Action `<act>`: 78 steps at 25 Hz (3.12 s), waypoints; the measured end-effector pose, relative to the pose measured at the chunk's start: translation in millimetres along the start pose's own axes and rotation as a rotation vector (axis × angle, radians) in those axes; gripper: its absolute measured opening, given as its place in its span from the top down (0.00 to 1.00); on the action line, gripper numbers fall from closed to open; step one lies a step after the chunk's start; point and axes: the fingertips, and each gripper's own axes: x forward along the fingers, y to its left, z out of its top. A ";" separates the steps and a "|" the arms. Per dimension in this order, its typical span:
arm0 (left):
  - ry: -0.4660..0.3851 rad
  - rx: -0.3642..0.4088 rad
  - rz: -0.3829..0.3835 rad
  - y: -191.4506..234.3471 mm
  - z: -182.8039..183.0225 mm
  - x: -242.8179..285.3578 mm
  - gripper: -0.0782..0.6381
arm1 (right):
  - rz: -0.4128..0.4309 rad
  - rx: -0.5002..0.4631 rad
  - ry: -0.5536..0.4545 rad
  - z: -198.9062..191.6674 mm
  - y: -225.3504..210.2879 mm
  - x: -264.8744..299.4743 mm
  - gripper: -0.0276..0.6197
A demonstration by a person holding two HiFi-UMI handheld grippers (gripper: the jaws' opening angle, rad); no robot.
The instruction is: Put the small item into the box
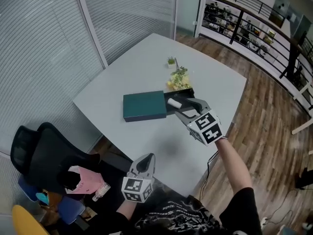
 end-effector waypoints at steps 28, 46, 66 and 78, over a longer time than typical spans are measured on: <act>-0.031 0.086 -0.110 -30.7 -10.1 -51.2 0.87 | -0.351 0.519 -0.173 -167.1 115.0 -164.8 0.59; -0.004 0.118 -0.171 -59.6 -28.0 -38.8 0.87 | -0.375 0.463 -0.187 -165.5 147.2 -172.2 0.88; 0.015 0.135 -0.242 -74.2 -35.7 -35.8 0.87 | -0.374 0.454 -0.190 -160.9 154.7 -168.0 0.94; 0.027 0.128 -0.210 -58.1 -36.1 -27.2 0.87 | -0.357 0.438 -0.159 -162.4 156.9 -151.3 0.95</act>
